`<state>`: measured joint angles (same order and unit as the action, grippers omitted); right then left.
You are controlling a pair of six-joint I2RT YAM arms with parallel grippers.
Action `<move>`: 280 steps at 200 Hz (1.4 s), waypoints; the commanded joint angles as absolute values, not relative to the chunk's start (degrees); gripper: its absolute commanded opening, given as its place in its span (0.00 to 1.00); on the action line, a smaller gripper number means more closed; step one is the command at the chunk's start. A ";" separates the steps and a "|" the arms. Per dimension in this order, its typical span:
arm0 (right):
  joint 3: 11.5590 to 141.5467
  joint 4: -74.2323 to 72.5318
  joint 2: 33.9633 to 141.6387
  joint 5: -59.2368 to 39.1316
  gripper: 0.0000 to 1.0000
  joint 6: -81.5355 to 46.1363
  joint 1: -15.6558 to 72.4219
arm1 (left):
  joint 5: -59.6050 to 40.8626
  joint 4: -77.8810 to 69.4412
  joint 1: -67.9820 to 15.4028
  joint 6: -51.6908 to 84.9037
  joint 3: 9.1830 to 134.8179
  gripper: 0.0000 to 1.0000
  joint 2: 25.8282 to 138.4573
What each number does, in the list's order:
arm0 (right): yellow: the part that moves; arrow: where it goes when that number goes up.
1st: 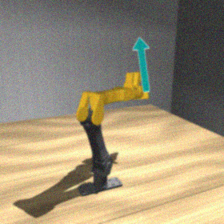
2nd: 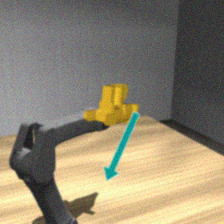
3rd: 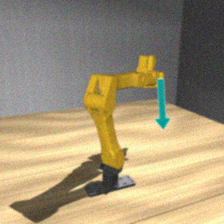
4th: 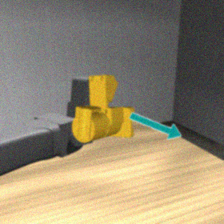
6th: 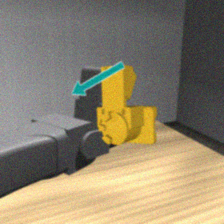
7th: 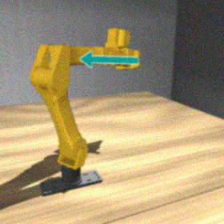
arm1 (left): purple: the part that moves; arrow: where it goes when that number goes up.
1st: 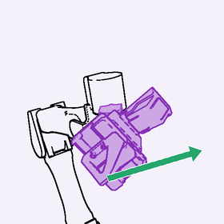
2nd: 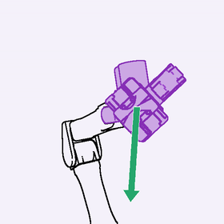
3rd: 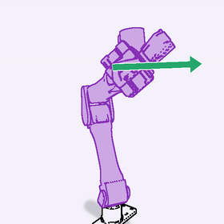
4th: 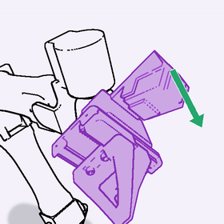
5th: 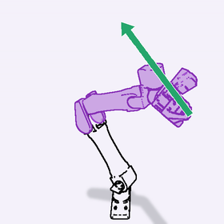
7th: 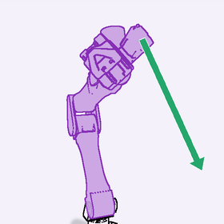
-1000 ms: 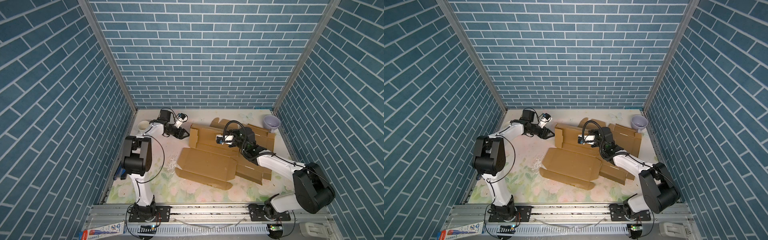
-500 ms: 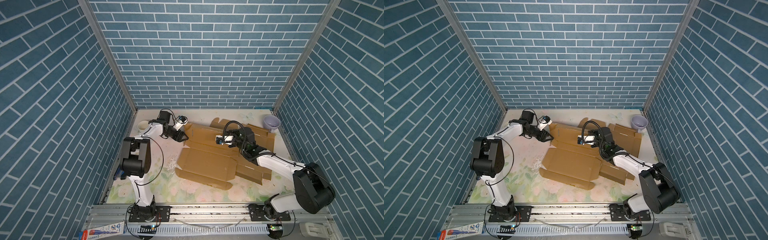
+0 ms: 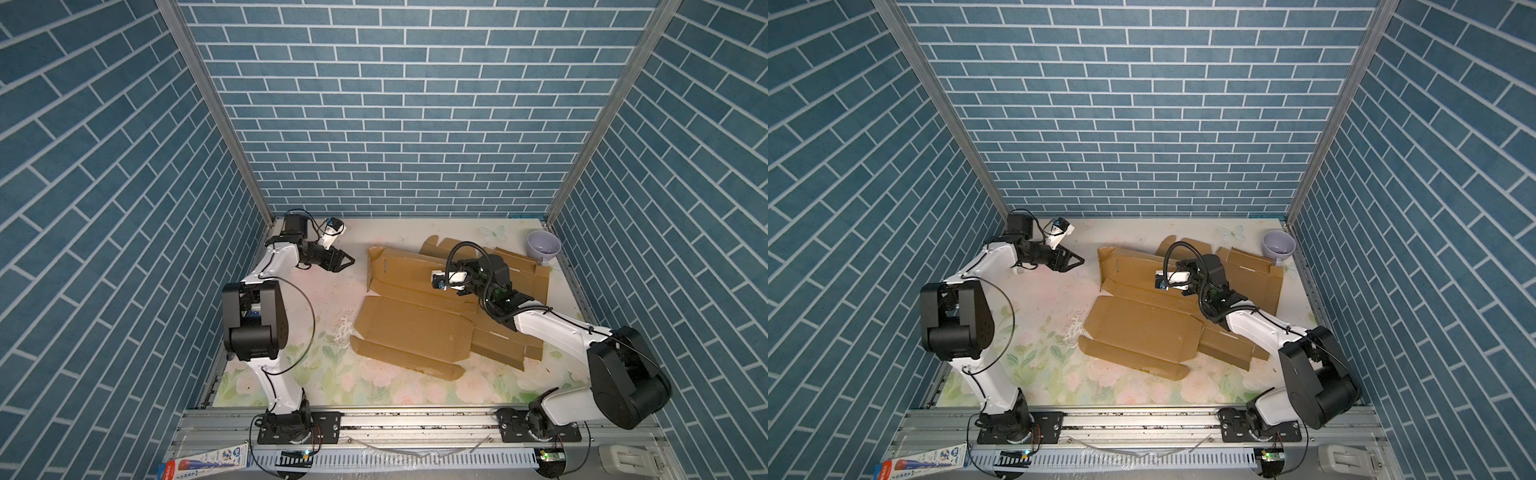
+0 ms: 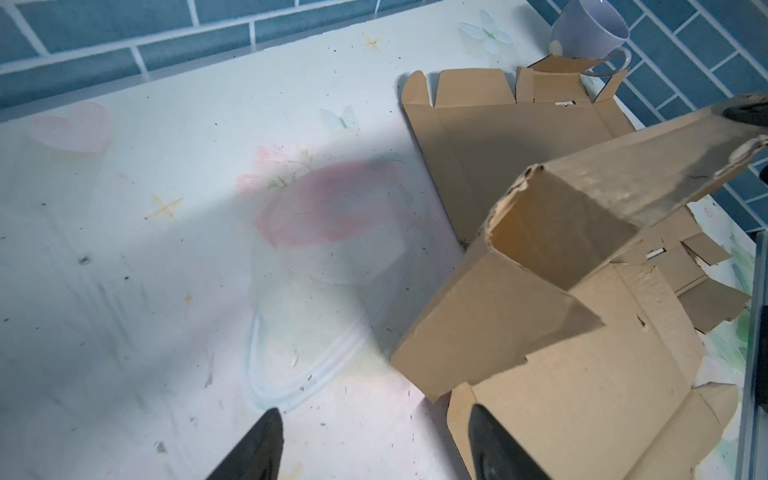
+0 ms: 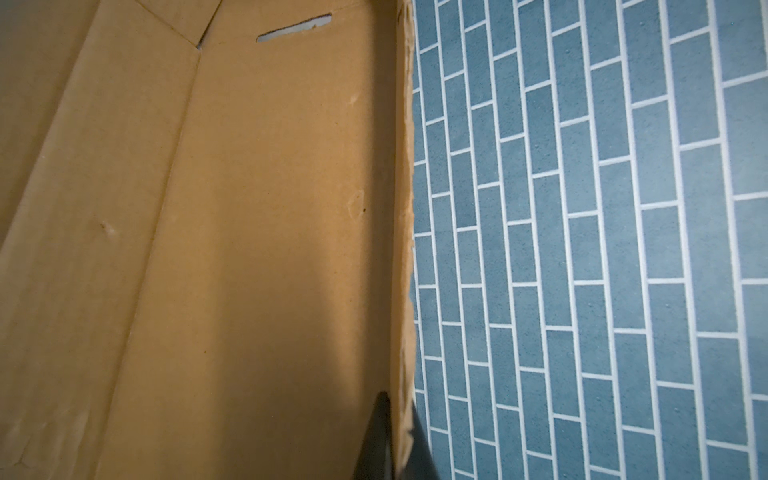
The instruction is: Fold the paper box
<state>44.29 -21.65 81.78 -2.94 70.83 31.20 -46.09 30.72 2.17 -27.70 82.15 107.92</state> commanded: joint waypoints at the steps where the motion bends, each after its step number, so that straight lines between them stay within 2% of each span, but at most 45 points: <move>1: 45.35 -21.31 81.04 -3.70 0.00 73.16 31.11 | -48.77 29.00 0.36 -28.77 83.77 0.72 111.71; 55: 45.86 -21.81 81.39 -3.82 0.00 73.17 31.11 | -55.66 32.71 -1.77 -33.68 88.13 0.69 117.00; 109: 46.58 -22.30 81.91 -3.96 0.00 73.21 31.14 | -59.23 35.66 -2.93 -35.44 89.59 0.55 119.00; 186: 47.10 -23.25 83.13 -4.53 0.00 73.08 31.37 | -56.72 42.20 -5.66 -39.64 89.96 0.36 118.17; 219: 47.42 -23.01 83.14 -4.66 0.00 72.89 31.71 | -52.68 41.77 -7.78 -39.14 89.04 0.36 117.13; 246: 47.47 -22.77 83.32 -4.48 0.00 72.60 31.76 | -49.81 37.53 -8.78 -36.68 86.22 0.42 114.77; 280: 47.63 -22.79 83.41 -4.56 0.00 72.46 31.81 | -46.56 30.93 -10.49 -33.02 83.71 0.39 112.44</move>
